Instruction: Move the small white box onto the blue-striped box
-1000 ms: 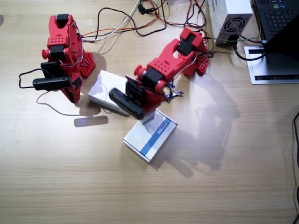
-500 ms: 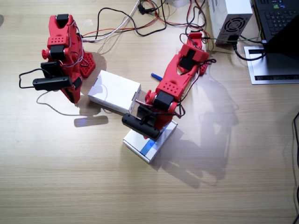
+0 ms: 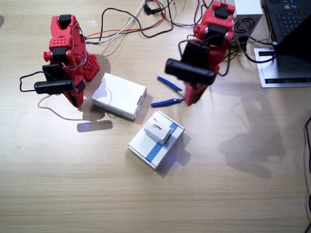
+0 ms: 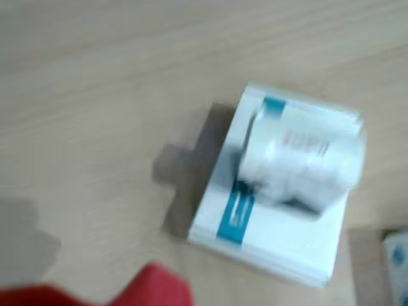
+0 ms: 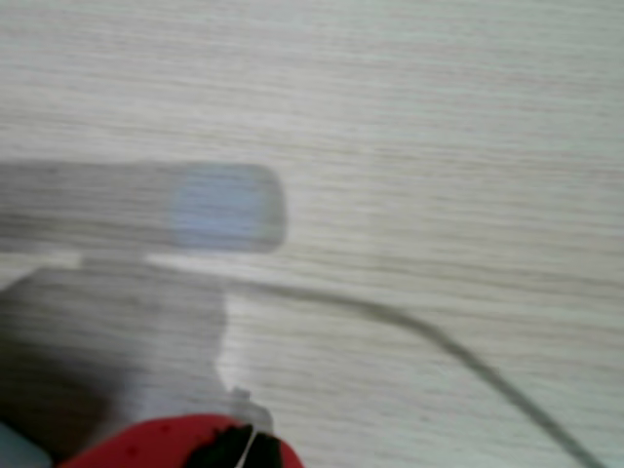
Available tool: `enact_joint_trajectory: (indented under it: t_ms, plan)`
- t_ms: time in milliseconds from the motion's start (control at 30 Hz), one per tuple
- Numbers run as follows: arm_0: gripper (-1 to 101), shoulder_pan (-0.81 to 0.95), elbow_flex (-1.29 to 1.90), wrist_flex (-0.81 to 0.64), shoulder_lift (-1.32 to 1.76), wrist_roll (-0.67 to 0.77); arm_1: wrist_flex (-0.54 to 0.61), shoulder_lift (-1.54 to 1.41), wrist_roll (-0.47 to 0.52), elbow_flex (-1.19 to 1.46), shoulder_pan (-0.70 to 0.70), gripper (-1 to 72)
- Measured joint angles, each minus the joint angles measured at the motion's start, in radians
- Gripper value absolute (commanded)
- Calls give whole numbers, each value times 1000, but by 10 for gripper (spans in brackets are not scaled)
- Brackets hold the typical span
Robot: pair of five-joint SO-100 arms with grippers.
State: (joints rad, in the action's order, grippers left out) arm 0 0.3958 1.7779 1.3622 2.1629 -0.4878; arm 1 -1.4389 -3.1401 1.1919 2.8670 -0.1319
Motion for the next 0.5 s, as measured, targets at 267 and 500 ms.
enact_joint_trajectory:
  t_ms: [267, 500]
  plan:
    - [-1, -84, 681, -344, 175, -58, 0, 0, 0, 0, 0, 5]
    - [-1, -169, 950, -416, 330, -183, 0, 0, 0, 0, 0, 5]
